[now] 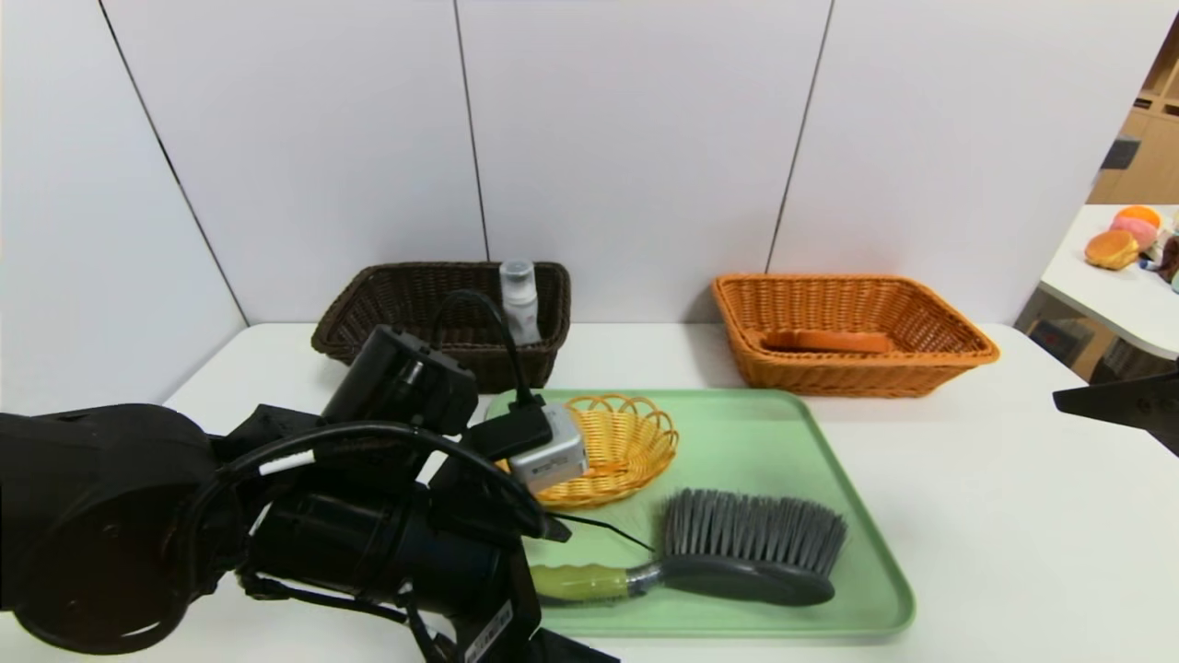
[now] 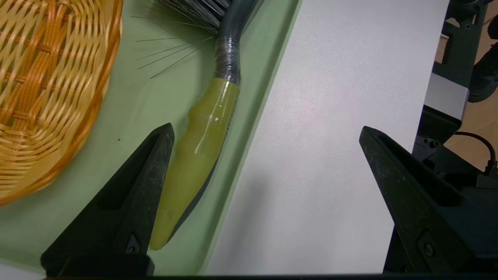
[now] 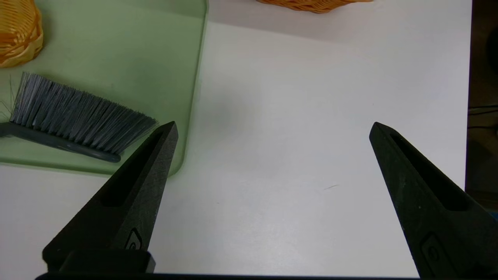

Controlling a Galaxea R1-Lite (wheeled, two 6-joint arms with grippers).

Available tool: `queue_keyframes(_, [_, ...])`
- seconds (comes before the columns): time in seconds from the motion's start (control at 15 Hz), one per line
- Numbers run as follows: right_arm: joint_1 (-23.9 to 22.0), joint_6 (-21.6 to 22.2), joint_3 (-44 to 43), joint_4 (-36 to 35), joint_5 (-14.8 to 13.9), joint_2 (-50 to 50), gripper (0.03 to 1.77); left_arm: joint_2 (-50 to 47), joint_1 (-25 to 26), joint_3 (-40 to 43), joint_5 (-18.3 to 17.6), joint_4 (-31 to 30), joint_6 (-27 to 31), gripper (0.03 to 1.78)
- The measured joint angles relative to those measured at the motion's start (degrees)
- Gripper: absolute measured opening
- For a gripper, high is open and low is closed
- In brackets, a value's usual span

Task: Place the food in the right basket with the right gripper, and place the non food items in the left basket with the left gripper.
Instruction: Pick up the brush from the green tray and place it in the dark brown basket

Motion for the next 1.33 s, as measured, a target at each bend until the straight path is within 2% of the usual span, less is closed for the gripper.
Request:
queue_keyframes(0.73, [0.66, -0.06, -0.09, 0.0, 0.15, -0.85, 1.7, 5.79, 1.38, -2.51, 0.61, 0.04, 0.44, 1.69])
queue_keyframes(0.93, [0.69, -0.06, 0.0, 0.0, 0.23, -1.04, 1.7, 7.27, 1.76, -3.22, 3.28, -0.09, 0.69, 1.69])
queue_keyframes(1.2, [0.72, -0.06, 0.22, 0.09, 0.33, -1.54, 1.7, 8.48, 1.78, -3.44, 4.55, -0.33, 0.89, 1.69])
queue_keyframes(1.33, [0.74, -0.11, 0.27, 0.06, 0.54, -1.69, 1.7, 9.09, 1.73, -3.45, 6.97, -0.68, 2.23, 1.69])
